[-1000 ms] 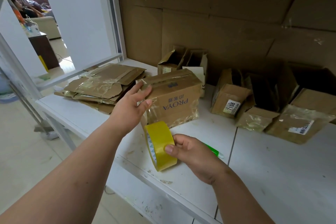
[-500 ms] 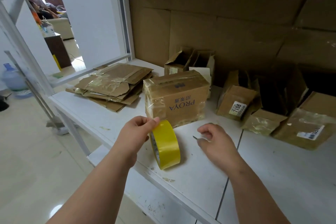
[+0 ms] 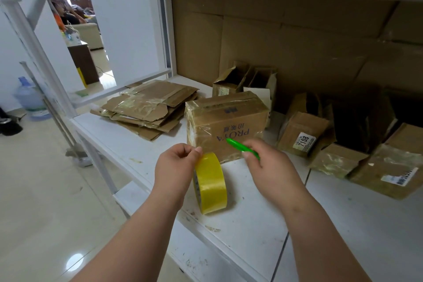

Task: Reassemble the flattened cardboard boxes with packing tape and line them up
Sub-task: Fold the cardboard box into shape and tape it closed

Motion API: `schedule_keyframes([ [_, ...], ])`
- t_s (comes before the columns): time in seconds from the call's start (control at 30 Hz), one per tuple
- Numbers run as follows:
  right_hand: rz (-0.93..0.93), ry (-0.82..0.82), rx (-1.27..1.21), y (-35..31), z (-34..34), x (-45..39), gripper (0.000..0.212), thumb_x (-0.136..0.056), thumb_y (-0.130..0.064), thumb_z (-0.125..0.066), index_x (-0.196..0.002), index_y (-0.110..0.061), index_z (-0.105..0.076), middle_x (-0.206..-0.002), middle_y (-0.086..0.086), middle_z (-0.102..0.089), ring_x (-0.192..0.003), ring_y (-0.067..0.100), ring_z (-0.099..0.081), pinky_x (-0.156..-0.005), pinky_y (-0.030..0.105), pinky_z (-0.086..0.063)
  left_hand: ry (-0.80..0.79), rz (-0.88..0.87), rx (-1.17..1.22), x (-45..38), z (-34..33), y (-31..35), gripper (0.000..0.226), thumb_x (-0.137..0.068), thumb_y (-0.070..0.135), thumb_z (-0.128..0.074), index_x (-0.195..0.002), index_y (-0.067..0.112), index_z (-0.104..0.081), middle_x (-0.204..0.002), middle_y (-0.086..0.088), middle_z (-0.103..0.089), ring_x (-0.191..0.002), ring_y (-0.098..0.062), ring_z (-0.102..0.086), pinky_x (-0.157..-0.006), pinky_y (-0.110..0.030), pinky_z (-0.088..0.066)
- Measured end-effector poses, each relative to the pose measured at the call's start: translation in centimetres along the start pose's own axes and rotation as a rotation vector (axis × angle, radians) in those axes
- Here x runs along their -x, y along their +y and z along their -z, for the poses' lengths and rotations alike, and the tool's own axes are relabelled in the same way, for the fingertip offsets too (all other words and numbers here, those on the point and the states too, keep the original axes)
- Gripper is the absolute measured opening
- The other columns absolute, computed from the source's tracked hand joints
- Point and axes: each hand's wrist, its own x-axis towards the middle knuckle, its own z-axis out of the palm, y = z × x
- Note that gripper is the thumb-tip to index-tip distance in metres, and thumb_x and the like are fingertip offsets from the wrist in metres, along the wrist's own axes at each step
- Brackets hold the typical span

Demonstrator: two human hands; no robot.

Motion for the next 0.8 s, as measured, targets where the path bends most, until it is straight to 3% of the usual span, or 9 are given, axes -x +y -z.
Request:
schedule_keyframes([
  [0.07,0.090,-0.023,0.016,-1.7,0.3,-0.8,0.027,-0.101,-0.029,-0.047,-0.124,-0.036,-0.059,-0.104,-0.009,-0.057,-0.094,0.015,-0.055,-0.080,0.033,-0.047,0.029,-0.012,-0.006,0.2,-0.2,0.2,0.022,-0.090,0.023,-0.070,-0.079,0.005,-0.069,-0.079,-0.013,-0.069,-0.070,-0.014,-0.056,-0.066,-0.028,-0.043],
  [0.17,0.123,-0.035,0.060,-3.6,0.4,-1.7,0.032,-0.100,-0.033,-0.047,-0.129,-0.036,-0.060,-0.109,-0.006,-0.055,-0.100,0.016,-0.057,-0.089,0.034,-0.049,0.049,-0.008,0.020,0.1,-0.3,0.2,0.018,-0.090,0.020,-0.071,-0.079,0.006,-0.072,-0.086,-0.008,-0.073,-0.072,-0.011,-0.060,-0.070,-0.029,-0.048],
  [0.33,0.153,-0.071,0.160,-5.4,0.0,-2.5,0.033,-0.102,-0.038,-0.044,-0.130,-0.037,-0.060,-0.109,-0.006,-0.055,-0.103,0.017,-0.056,-0.088,0.033,-0.048,0.047,0.012,0.040,-0.1,-0.4,0.3,0.015,-0.090,0.017,-0.070,-0.080,0.006,-0.073,-0.084,0.012,-0.074,-0.075,-0.005,-0.064,-0.069,-0.023,-0.049],
  [0.53,0.179,-0.046,0.239,-5.8,-1.0,-3.1,0.030,-0.102,-0.039,-0.043,-0.125,-0.036,-0.063,-0.103,-0.005,-0.054,-0.095,0.020,-0.057,-0.080,0.033,-0.049,0.062,0.007,0.000,-0.3,-0.4,0.4,0.020,-0.089,0.019,-0.071,-0.075,0.005,-0.069,-0.080,-0.006,-0.071,-0.072,-0.013,-0.058,-0.066,-0.030,-0.046],
  [0.67,0.131,-0.030,0.291,-5.0,-0.6,-3.7,0.029,-0.100,-0.038,-0.045,-0.118,-0.033,-0.067,-0.106,-0.002,-0.057,-0.099,0.022,-0.058,-0.084,0.035,-0.049,0.055,0.015,0.003,-0.5,-0.3,0.4,0.018,-0.089,0.017,-0.071,-0.077,0.004,-0.070,-0.087,0.009,-0.075,-0.083,-0.012,-0.067,-0.077,-0.031,-0.053],
  [0.8,0.091,-0.032,0.268,-3.6,0.1,-4.0,0.028,-0.099,-0.037,-0.047,-0.119,-0.034,-0.067,-0.106,-0.002,-0.058,-0.099,0.022,-0.058,-0.084,0.034,-0.049,0.053,0.035,0.036,-0.8,-0.2,0.3,0.020,-0.090,0.016,-0.070,-0.077,0.001,-0.068,-0.096,0.010,-0.075,-0.087,-0.010,-0.067,-0.076,-0.028,-0.053],
])
